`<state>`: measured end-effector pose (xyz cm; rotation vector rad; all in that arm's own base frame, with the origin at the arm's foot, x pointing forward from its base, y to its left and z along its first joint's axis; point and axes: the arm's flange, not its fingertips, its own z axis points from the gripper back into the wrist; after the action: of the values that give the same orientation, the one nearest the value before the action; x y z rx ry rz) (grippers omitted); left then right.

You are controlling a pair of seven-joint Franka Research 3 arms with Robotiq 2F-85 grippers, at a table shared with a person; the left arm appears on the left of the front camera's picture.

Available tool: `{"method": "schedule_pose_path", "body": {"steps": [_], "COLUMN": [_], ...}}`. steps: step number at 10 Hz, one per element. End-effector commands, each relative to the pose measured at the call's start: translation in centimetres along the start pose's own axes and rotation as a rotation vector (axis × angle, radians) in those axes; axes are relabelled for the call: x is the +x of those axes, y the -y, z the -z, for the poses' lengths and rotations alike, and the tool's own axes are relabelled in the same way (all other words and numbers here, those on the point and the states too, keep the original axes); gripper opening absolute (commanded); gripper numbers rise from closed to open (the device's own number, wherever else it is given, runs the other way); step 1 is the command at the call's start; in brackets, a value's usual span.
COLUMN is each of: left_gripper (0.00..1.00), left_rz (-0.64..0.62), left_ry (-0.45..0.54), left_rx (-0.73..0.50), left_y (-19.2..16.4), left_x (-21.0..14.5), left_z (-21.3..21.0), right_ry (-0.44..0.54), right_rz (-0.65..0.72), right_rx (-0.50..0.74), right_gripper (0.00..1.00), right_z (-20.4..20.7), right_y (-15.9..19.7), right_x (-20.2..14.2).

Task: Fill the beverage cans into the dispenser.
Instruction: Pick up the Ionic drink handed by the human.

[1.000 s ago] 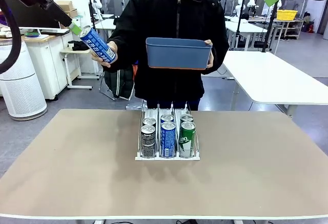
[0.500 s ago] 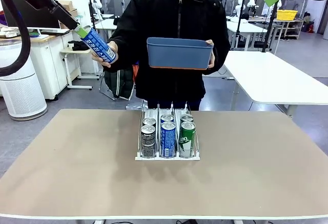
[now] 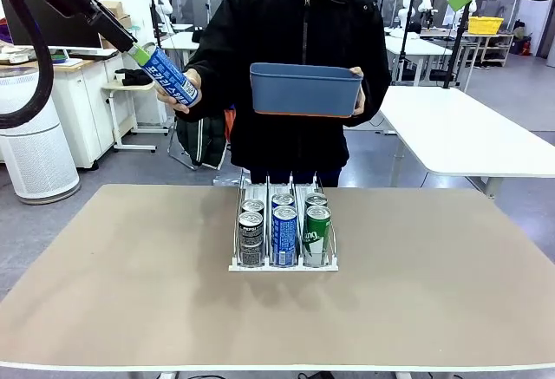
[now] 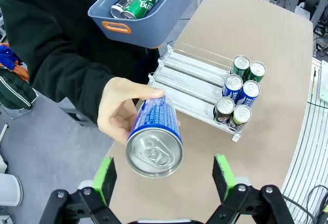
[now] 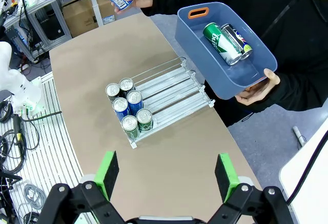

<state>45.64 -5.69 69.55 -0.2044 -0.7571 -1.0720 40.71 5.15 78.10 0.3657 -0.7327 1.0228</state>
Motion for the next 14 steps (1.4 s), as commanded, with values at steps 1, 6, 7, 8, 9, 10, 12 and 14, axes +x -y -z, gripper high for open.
{"method": "schedule_pose_path", "body": {"steps": [1, 6, 7, 8, 9, 10, 12, 14], "left_gripper": [1.0, 1.0, 1.0, 1.0, 1.0, 1.0, 1.0, 1.0], "left_rz": [0.042, 0.042, 0.037, 0.03, 0.026, 0.027, 0.031, 0.034], "left_ry": [0.003, 0.03, 0.026, 0.022, 0.023, 0.025, 0.028, 0.034], "left_rx": [-0.026, -0.069, -0.09, -0.108, -0.104, -0.099, -0.113, -0.114], "left_y": [-0.1, -1.7, -2.2, -2.5, -2.6, -2.6, -3.1, -3.2], "left_x": [-0.1, 0.3, 0.1, -0.1, -0.1, -0.2, -0.5, -0.6], "left_z": [-0.2, 1.4, 1.8, 2.0, 2.4, 2.6, 2.9, 3.5], "right_ry": [0.006, 0.006, 0.006, 0.006, 0.006, 0.006, 0.006, 0.006], "right_rz": [0.001, 0.001, 0.001, 0.001, 0.001, 0.001, 0.001, 0.001], "right_rx": [0.009, 0.009, 0.009, 0.009, 0.009, 0.009, 0.009, 0.009], "right_gripper": [1.0, 1.0, 1.0, 1.0, 1.0, 1.0, 1.0, 1.0], "right_z": [0.1, 0.1, 0.1, 0.1, 0.1, 0.1, 0.1, 0.1], "right_y": [0.0, 0.0, 0.0, 0.0, 0.0, 0.0, 0.0, 0.0], "right_x": [0.1, 0.1, 0.1, 0.1, 0.1, 0.1, 0.1, 0.1]}}
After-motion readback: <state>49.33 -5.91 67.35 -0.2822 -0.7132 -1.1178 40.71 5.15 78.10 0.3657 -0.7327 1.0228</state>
